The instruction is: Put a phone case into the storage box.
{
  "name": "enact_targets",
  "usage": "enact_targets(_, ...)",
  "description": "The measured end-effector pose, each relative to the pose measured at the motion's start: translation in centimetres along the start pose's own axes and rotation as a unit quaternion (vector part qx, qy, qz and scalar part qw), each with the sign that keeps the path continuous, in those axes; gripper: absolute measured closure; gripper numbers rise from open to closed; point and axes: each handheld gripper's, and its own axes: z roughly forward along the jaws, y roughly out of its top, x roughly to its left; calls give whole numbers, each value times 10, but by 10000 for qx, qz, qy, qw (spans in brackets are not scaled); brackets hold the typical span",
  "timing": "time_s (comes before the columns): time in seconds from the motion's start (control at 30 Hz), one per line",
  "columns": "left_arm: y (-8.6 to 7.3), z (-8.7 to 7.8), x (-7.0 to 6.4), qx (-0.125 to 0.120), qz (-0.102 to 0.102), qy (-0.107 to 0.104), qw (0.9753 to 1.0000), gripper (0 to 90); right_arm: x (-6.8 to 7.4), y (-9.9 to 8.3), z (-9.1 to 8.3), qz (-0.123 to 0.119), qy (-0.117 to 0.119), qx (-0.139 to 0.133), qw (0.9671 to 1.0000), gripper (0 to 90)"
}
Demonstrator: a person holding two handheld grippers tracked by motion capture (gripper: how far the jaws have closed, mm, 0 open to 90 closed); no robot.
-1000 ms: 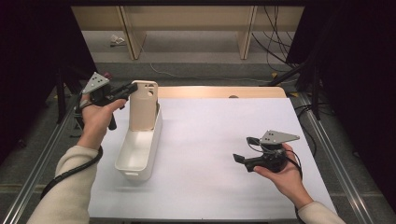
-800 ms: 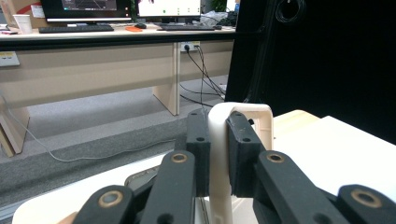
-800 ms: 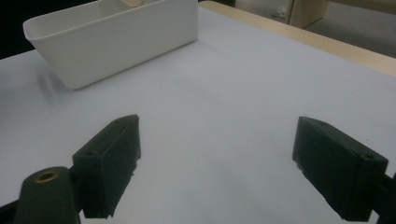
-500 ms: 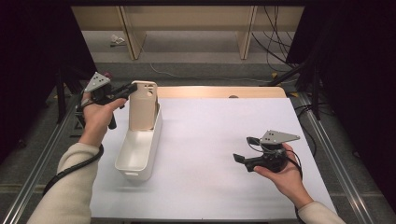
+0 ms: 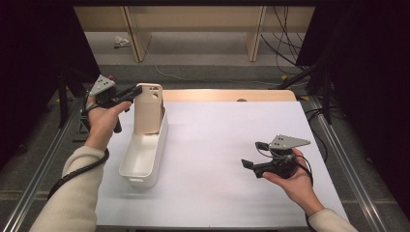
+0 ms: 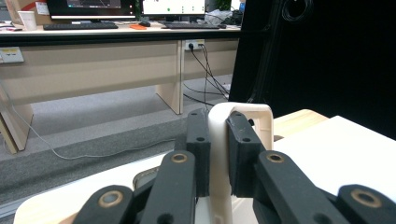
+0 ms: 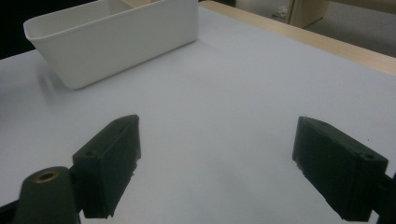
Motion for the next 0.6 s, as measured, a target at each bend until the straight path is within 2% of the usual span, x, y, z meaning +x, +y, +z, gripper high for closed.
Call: enact_targets(0.6,-14,9,8,-3,-106,10,9999,809,0,0,0,-14,1,13,10000,162)
